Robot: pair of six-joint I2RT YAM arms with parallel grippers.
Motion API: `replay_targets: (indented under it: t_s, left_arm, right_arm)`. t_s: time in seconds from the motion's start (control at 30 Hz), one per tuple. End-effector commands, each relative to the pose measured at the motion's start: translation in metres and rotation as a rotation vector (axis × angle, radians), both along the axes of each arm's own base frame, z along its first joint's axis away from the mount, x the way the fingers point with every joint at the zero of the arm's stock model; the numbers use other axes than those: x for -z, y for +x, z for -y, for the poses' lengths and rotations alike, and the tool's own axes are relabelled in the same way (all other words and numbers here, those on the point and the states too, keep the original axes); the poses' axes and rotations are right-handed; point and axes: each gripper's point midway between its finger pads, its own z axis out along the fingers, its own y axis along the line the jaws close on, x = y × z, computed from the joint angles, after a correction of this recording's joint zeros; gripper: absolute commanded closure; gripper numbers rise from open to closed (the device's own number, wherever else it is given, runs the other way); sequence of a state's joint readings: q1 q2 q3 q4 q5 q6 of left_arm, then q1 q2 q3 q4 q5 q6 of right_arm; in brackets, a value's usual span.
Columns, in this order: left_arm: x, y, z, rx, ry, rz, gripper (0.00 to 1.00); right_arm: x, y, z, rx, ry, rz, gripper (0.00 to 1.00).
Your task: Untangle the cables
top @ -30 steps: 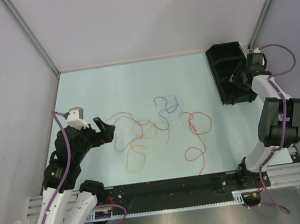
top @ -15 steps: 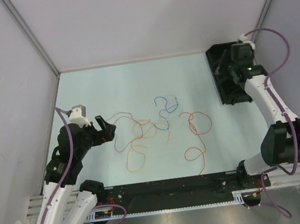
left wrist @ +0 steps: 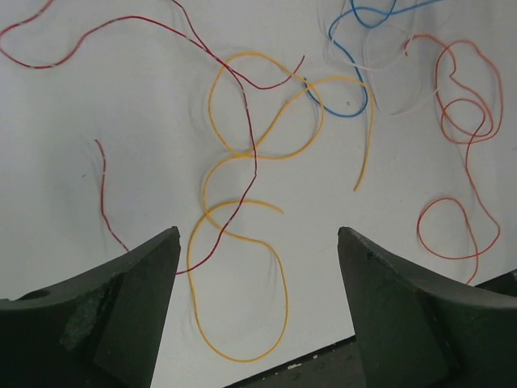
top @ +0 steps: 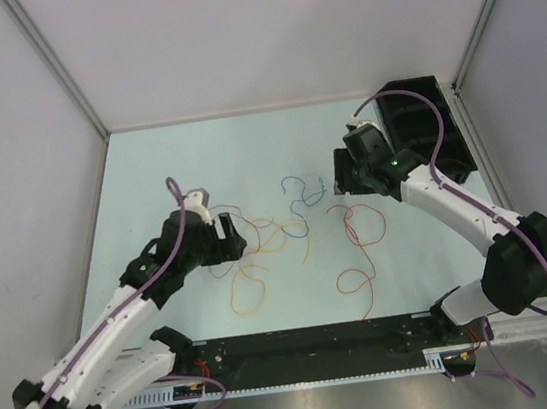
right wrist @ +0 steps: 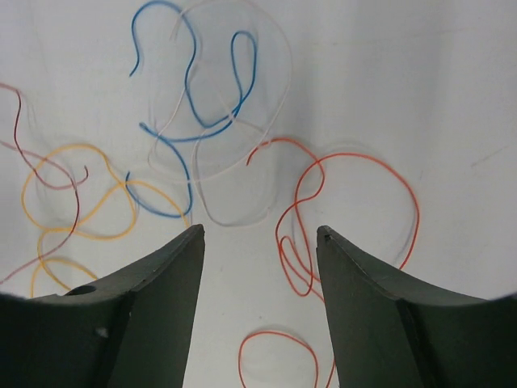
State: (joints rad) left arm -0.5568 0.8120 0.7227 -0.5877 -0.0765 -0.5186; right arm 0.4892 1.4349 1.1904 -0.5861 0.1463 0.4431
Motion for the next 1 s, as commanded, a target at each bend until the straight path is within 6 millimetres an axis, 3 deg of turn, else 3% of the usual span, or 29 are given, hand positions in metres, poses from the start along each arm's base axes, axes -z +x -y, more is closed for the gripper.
replay_targets:
  t_s: [0.0, 0.17, 0.33, 0.43, 0.53, 0.57, 0.63, 0.73, 0.83, 0.97]
  left_arm:
    - [0.02, 0.017, 0.024, -0.004, 0.013, -0.012, 0.18]
    - [0.039, 0.031, 0.04, 0.033, 0.093, -0.037, 0.25]
    - [0.076, 0.04, 0.042, 0.053, 0.208, -0.12, 0.29]
    - [0.094, 0.038, 0.047, 0.081, 0.229, -0.171, 0.41]
    - [0.098, 0.035, 0.053, 0.098, 0.22, -0.182, 0.64]
    - [0.097, 0.035, 0.054, 0.101, 0.219, -0.181, 0.81]
    - [0.094, 0.036, 0.054, 0.097, 0.217, -0.18, 1.0]
    - [0.073, 0.04, 0.058, 0.103, 0.202, -0.158, 1.0]
    - [0.021, 0.042, 0.069, 0.148, 0.125, -0.079, 1.0]
    - [-0.067, 0.033, 0.079, 0.251, 0.011, 0.073, 1.0]
  right_arm:
    - [-0.01, -0.017, -0.002, -0.004, 0.009, 0.026, 0.38]
    - [-0.01, -0.026, -0.001, -0.017, 0.027, 0.032, 0.38]
    - [-0.011, -0.029, -0.002, -0.028, 0.041, 0.034, 0.38]
    - [-0.009, -0.029, -0.001, -0.033, 0.034, 0.033, 0.38]
    - [-0.006, -0.027, 0.002, -0.034, 0.025, 0.029, 0.38]
    - [-0.005, -0.027, 0.003, -0.034, 0.023, 0.026, 0.38]
    - [-0.006, -0.027, 0.003, -0.035, 0.029, 0.031, 0.38]
    - [-0.012, -0.025, -0.001, -0.051, 0.063, 0.044, 0.38]
    - [-0.035, -0.027, -0.019, -0.119, 0.182, 0.084, 0.38]
    - [-0.078, -0.043, -0.053, -0.252, 0.423, 0.114, 0.38]
